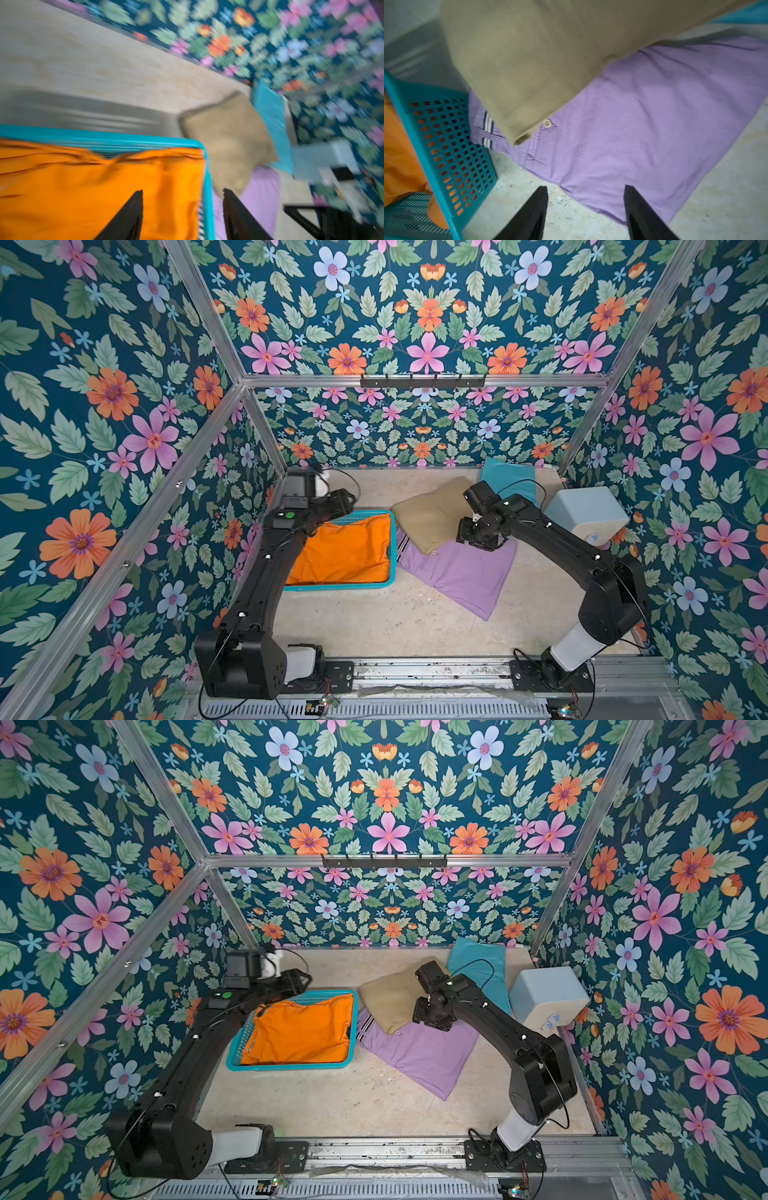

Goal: Put the folded long pants in the basket
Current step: Place the long pant in the basket, then move the basket to the center of the board.

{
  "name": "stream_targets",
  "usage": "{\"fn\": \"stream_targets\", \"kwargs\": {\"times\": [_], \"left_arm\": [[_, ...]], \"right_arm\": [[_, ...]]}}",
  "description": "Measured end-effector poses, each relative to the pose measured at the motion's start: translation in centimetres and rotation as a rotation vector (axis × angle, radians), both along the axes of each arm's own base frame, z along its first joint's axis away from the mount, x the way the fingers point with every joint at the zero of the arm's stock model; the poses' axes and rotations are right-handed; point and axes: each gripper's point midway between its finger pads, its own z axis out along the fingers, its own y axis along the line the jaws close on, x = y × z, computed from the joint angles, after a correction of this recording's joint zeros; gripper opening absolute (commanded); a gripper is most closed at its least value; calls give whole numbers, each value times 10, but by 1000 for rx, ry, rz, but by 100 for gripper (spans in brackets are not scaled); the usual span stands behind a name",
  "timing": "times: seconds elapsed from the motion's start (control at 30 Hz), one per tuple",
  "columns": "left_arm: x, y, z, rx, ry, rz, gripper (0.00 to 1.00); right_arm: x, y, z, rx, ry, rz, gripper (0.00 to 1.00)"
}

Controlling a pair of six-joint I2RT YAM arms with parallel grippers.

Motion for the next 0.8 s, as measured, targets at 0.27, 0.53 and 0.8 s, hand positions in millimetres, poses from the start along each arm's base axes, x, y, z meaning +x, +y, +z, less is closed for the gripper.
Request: {"fn": "stream_targets", "kwargs": {"times": [0.27, 0.53, 0.8], "left_arm": [[-45, -168, -83, 49, 152, -397, 41], [-42, -226, -135, 146, 197, -456, 41], [9, -214, -135, 254, 158, -242, 67]], "right_arm": [[-18, -24, -39, 11, 25, -47, 61], [-29, -96, -55, 68, 26, -284, 67], [36, -104, -12, 144, -133, -269, 87]]}}
